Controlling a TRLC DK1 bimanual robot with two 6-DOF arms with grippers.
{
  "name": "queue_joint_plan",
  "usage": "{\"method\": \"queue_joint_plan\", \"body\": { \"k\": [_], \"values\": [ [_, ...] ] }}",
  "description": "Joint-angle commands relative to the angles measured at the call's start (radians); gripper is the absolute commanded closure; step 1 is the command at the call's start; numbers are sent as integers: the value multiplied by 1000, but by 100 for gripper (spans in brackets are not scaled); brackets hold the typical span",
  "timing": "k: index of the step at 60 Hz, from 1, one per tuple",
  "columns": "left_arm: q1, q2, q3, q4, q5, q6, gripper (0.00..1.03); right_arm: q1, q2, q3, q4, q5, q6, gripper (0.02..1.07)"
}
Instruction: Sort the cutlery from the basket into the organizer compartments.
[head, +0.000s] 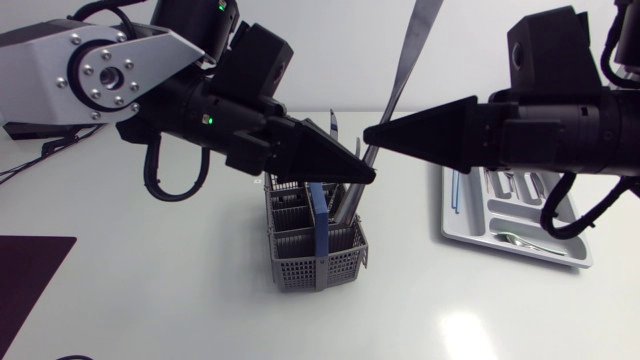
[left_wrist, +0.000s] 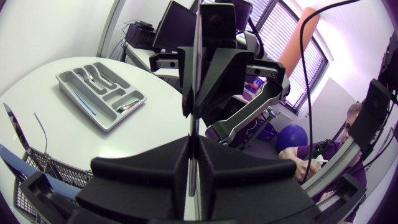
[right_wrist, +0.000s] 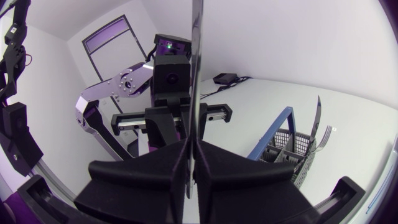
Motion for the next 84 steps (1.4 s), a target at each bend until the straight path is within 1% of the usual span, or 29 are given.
{"method": "queue_joint_plan", "body": {
  "k": [1, 2, 4, 5, 6, 7, 9, 11, 15, 16, 18, 22, 25, 27, 28, 29, 32, 34, 35, 40, 42, 44, 46, 50, 57, 60, 65, 76, 84],
  "values": [
    [19, -16, 46, -2, 23, -35, 74, -4, 0, 5, 7, 8, -8, 101],
    [21, -16, 48, -2, 21, -36, 70, -6, -2, 5, 7, 8, -8, 101],
    [30, -16, 54, -2, 11, -38, 57, -9, -2, 5, 5, 8, -8, 101],
    [30, -16, 54, -2, 9, -38, 55, -9, -2, 5, 5, 8, -8, 101],
    [35, -16, 57, -2, 0, -39, 45, -10, -2, 5, 3, 8, -8, 101],
    [36, -21, 59, -2, -15, -39, 38, -10, -2, 5, 3, 9, -8, 101],
    [36, -27, 59, -1, -35, -39, 33, -10, -2, 5, 0, 11, -8, 101],
    [39, -38, 57, 4, -61, -39, 23, -12, -2, 5, -1, 12, -8, 101],
    [47, -47, 57, 8, -77, -41, 14, -21, -2, 5, -3, 12, -8, 101],
    [50, -50, 59, 8, -91, -41, 10, -26, -2, 5, -4, 12, -8, 101],
    [53, -53, 59, 8, -109, -41, 6, -33, -2, 7, -7, 12, -8, 101],
    [61, -61, 60, 8, -140, -41, 5, -55, -2, 10, -10, 12, -10, 101],
    [62, -78, 54, 8, -216, -36, 5, -87, 0, 13, -21, 14, -13, 101],
    [56, -81, 51, 7, -292, -30, 5, -110, 3, 20, -38, 17, -22, 101],
    [56, -81, 51, 7, -292, -30, 5, -110, 3, 20, -38, 17, -22, 101],
    [53, -84, 45, 4, -339, -26, 5, -131, 6, 28, -55, 24, -34, 101],
    [50, -88, 31, 4, -391, -15, 5, -159, 6, 37, -79, 46, -54, 101],
    [42, -91, 20, -1, -454, 0, 5, -181, 6, 46, -96, 57, -67, 101],
    [30, -94, 10, -5, -511, 17, 5, -196, 9, 54, -116, 63, -79, 101],
    [16, -121, -38, -8, -629, 54, 5, -274, 28, 89, -204, 98, -151, 101],
    [15, -122, -41, -7, -647, 54, 5, -306, 38, 100, -233, 107, -177, 101],
    [16, -142, -56, -2, -710, 54, 5, -348, 54, 118, -267, 112, -211, 101],
    [16, -153, -67, 7, -729, 56, 5, -389, 69, 135, -299, 112, -238, 101],
    [19, -180, -89, 28, -813, 57, 5, -467, 106, 177, -363, 113, -301, 101],
    [35, -206, -118, 51, -876, 59, 5, -615, 196, 260, -463, 113, -400, 101],
    [33, -214, -136, 65, -922, 66, 5, -664, 239, 296, -503, 115, -433, 101],
    [30, -219, -158, 76, -971, 76, 5, -747, 308, 346, -555, 126, -485, 101],
    [26, -225, -184, 84, -1013, 80, 5, -886, 456, 431, -590, 179, -574, 101],
    [26, -234, -193, 90, -1023, 82, 5, -967, 591, 522, -632, 222, -647, 101]
  ]
}}
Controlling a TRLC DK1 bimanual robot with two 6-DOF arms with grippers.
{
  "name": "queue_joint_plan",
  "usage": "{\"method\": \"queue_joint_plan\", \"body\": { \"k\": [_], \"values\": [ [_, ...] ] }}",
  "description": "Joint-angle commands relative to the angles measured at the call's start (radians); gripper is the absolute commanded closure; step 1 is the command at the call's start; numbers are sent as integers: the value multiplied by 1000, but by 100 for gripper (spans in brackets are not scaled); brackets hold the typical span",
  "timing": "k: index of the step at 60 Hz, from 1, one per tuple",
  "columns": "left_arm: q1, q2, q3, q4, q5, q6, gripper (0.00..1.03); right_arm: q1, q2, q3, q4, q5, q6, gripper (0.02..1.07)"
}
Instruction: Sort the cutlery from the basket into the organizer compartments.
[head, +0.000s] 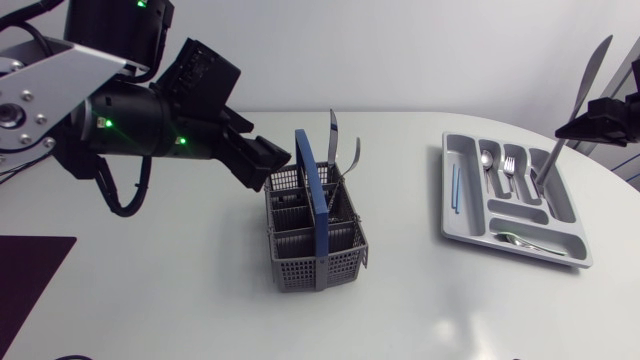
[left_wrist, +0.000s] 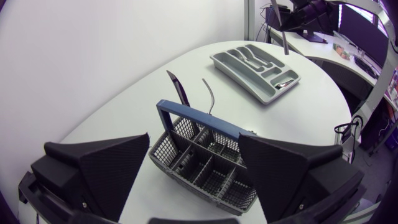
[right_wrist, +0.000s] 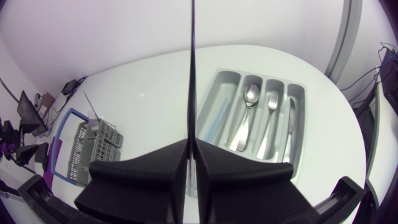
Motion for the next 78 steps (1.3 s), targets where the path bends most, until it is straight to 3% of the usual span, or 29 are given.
{"method": "queue_joint_plan", "body": {
  "k": [1, 20, 36, 78],
  "values": [
    [0, -23, -20, 9, -12, 12, 5, -41, 84, 71, -24, 31, -68, 101],
    [-20, -25, -33, 25, -14, 9, 5, -105, 334, 299, -90, 167, -131, 101],
    [-40, -23, -39, 31, -18, 5, 5, -108, 482, 394, -104, 252, -123, 101],
    [-83, -33, -43, 40, -40, 0, 5, -103, 706, 488, -50, 312, -36, 101]
  ]
}}
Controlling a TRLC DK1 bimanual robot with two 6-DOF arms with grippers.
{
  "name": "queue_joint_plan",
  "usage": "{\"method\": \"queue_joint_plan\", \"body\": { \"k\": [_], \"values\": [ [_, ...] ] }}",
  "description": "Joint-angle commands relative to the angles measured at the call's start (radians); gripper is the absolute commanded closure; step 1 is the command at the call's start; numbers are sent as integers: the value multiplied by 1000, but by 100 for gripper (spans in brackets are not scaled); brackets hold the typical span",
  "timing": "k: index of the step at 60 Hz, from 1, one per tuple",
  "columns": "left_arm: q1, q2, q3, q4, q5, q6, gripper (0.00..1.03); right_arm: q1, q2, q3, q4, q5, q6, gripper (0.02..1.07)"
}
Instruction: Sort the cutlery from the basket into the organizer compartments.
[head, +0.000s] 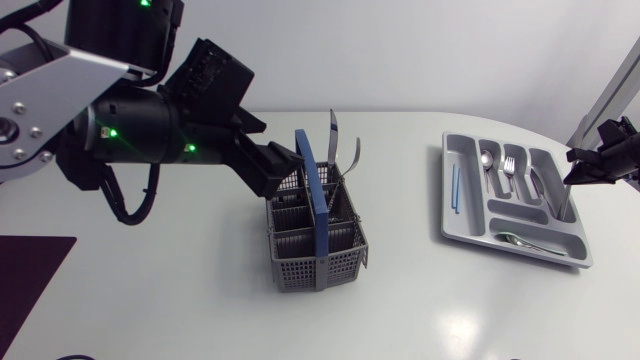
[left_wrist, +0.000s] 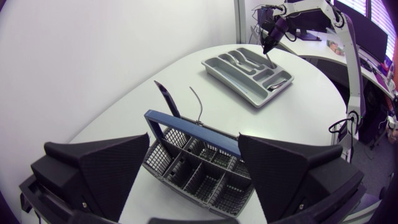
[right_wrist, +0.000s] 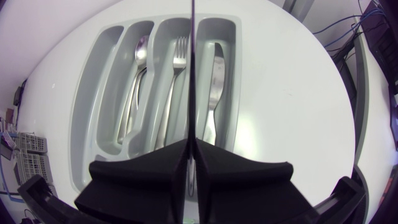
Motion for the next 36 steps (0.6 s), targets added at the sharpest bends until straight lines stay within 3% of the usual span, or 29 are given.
{"method": "queue_joint_plan", "body": {
  "k": [1, 36],
  "values": [
    [-10, -18, -30, 11, -9, -2, 5, 14, 40, 19, 12, 13, 31, 101],
    [-8, -41, -39, 9, -11, -1, 5, 36, 198, 151, 46, 62, 128, 101]
  ]
}}
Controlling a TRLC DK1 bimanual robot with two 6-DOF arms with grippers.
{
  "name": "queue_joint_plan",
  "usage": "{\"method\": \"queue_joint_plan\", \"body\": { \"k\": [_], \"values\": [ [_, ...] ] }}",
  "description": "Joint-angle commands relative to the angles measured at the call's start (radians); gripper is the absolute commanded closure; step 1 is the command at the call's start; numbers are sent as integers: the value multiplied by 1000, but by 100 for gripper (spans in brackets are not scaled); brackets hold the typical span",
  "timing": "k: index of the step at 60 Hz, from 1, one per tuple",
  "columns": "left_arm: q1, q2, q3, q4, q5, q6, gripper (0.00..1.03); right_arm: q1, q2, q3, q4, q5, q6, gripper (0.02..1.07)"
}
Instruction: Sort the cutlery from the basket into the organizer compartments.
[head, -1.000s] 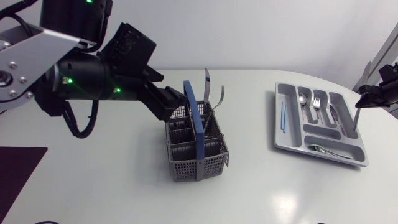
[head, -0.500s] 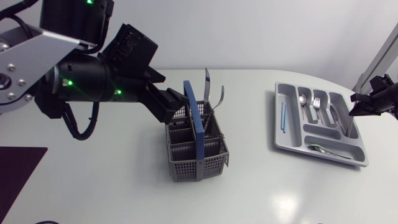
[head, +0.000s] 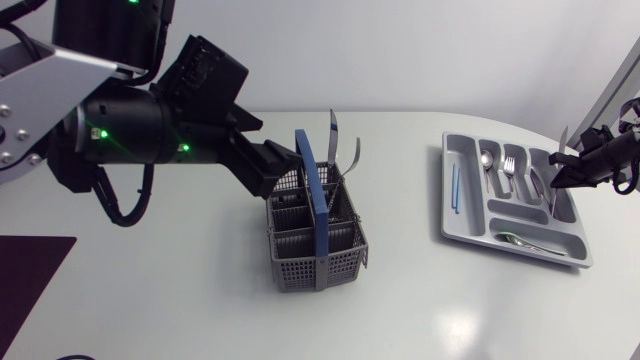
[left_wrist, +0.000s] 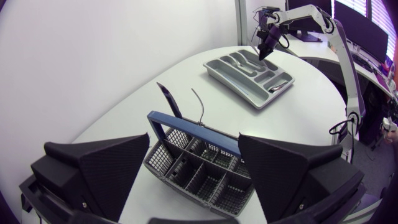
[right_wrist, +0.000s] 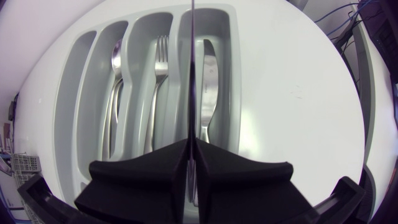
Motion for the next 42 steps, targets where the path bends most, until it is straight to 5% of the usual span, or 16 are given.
{"method": "queue_joint_plan", "body": {
  "k": [1, 10, 15, 28, 42],
  "values": [
    [-8, -19, -32, 7, -3, -1, 5, 3, 49, 32, 10, 10, 29, 101],
    [-8, -27, -32, 5, -3, 1, 5, 9, 48, 16, 27, 27, 34, 97],
    [-8, -30, -32, 4, -5, 1, 5, 11, 43, 3, 38, 37, 41, 76],
    [-4, -47, -41, 4, -17, 4, 5, 20, -34, -56, 70, 36, 34, 42],
    [7, -79, -75, -7, -43, 12, 5, 89, -320, -352, 202, 1, -5, 41]
  ]
}}
